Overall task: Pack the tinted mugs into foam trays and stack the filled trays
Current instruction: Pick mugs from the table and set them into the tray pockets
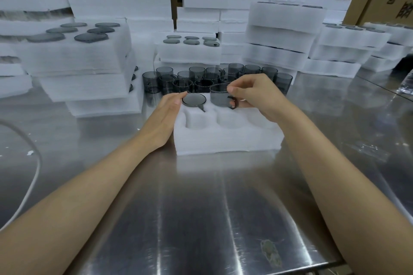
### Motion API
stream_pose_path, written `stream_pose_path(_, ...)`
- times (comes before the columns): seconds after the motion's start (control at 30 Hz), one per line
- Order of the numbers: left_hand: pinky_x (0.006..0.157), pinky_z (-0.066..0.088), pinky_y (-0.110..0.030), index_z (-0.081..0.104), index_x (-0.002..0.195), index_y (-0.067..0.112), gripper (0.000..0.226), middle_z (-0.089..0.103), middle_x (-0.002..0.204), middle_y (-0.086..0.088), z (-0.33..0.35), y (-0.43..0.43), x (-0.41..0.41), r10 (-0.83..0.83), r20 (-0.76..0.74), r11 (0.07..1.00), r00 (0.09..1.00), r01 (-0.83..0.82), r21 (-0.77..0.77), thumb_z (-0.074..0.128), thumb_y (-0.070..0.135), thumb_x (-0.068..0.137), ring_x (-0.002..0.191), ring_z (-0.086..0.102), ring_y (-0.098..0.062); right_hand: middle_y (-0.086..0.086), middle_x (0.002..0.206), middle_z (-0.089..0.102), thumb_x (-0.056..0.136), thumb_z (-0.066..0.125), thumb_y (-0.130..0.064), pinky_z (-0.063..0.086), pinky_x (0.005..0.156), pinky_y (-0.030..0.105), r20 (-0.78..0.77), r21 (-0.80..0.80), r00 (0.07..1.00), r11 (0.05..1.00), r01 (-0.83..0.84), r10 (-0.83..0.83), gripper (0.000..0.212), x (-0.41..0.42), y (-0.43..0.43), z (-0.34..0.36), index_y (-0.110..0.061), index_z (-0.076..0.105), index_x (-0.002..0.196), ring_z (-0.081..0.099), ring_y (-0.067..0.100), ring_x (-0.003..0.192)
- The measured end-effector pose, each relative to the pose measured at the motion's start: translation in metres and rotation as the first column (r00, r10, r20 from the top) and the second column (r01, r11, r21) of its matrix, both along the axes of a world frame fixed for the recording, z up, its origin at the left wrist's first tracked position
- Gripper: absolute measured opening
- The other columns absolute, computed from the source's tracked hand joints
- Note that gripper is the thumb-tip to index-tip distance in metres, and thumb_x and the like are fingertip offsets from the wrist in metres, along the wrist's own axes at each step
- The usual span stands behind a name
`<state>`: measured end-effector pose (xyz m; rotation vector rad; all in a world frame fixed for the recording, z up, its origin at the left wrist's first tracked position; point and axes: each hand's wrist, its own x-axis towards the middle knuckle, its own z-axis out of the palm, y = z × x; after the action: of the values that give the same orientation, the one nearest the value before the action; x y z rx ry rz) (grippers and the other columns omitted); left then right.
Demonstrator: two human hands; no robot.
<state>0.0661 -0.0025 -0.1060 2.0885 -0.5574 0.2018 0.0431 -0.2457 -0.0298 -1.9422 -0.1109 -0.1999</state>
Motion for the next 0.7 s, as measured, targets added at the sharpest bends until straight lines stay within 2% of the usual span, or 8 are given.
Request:
stream_pose_path(0.03,0.089,0.012,0.011,0.039,0.144,0.036,0.050,0.032,0.135,0.027,0.000,0.000,-0.001,-0.002,0.000,1.000,1.000,0.002,0.004,0.016,0.051,0.102,0.112,0.021,0.037,0.004,0.081,0.067,0.088,0.069,-0.012,0.058,0.075,0.029,-0.007,-0.033,1.000,0.999,0.004,-0.004,0.003,0.000,0.000,0.000,-0.009,0.070,0.087,0.066,0.018,0.071)
stream_pose_path(0.1,0.088,0.012,0.012,0.038,0.144,0.037,0.049,0.032,0.135,0.028,0.001,0.000,-0.001,-0.003,-0.003,1.000,1.000,0.003,0.006,0.016,0.051,0.102,0.112,0.021,0.038,-0.004,0.082,0.069,0.088,0.069,-0.019,0.054,0.074,0.024,0.017,-0.226,1.000,0.974,0.026,-0.023,0.006,0.001,-0.004,0.002,-0.017,0.071,0.083,0.065,0.011,0.078)
stream_pose_path(0.17,0.088,0.012,0.012,0.038,0.144,0.037,0.050,0.032,0.134,0.029,0.001,0.000,-0.002,-0.002,-0.008,1.000,1.000,0.002,0.004,0.016,0.052,0.101,0.111,0.020,0.038,-0.013,0.093,0.068,0.088,0.068,-0.026,0.044,0.079,0.023,0.046,-0.425,0.999,0.905,0.021,-0.002,0.009,0.002,-0.008,0.002,-0.022,0.071,0.080,0.060,0.004,0.090)
stream_pose_path(0.2,0.087,0.013,0.012,0.038,0.144,0.038,0.051,0.031,0.134,0.029,0.002,0.000,-0.002,0.000,-0.012,1.000,1.000,0.000,0.006,0.016,0.053,0.101,0.110,0.020,0.039,-0.014,0.103,0.066,0.088,0.068,-0.028,0.038,0.085,0.023,0.036,-0.469,0.999,0.883,0.000,0.019,0.011,0.002,-0.009,0.000,-0.021,0.072,0.080,0.057,0.003,0.098)
stream_pose_path(0.27,0.087,0.013,0.012,0.038,0.144,0.038,0.052,0.031,0.135,0.028,0.002,0.000,-0.002,0.004,-0.017,1.000,1.000,-0.004,0.007,0.016,0.053,0.100,0.110,0.020,0.039,-0.015,0.116,0.061,0.088,0.068,-0.029,0.031,0.093,0.027,-0.021,-0.469,0.999,0.882,-0.047,0.042,0.014,0.003,-0.011,-0.003,-0.018,0.072,0.080,0.051,0.005,0.110)
stream_pose_path(0.37,0.087,0.012,0.012,0.038,0.144,0.036,0.052,0.032,0.136,0.026,0.002,-0.001,-0.002,0.006,-0.011,1.000,1.000,-0.006,0.008,0.016,0.052,0.100,0.109,0.020,0.039,-0.017,0.116,0.061,0.087,0.068,-0.030,0.031,0.095,0.031,-0.080,-0.463,0.995,0.882,-0.090,0.059,0.016,0.005,-0.014,-0.003,-0.023,0.070,0.073,0.052,0.007,0.114)
stream_pose_path(0.57,0.089,0.013,0.010,0.038,0.145,0.034,0.046,0.032,0.137,0.024,0.001,-0.001,-0.001,0.010,-0.017,1.000,1.000,-0.010,0.014,0.019,0.043,0.105,0.108,0.022,0.038,-0.014,0.136,0.054,0.089,0.062,-0.021,0.023,0.101,0.026,-0.041,-0.520,0.993,0.846,-0.118,0.114,0.016,0.004,-0.011,-0.006,-0.019,0.070,0.075,0.041,0.007,0.131)
stream_pose_path(0.7,0.090,0.013,0.010,0.039,0.145,0.032,0.045,0.032,0.138,0.022,0.000,-0.001,0.000,0.004,-0.001,1.000,1.000,-0.004,0.010,0.020,0.042,0.105,0.110,0.022,0.038,-0.015,0.138,0.054,0.091,0.057,-0.022,0.027,0.100,0.025,-0.053,-0.621,0.993,0.774,-0.119,0.109,0.017,0.004,-0.008,-0.003,-0.026,0.066,0.077,0.042,0.008,0.131)
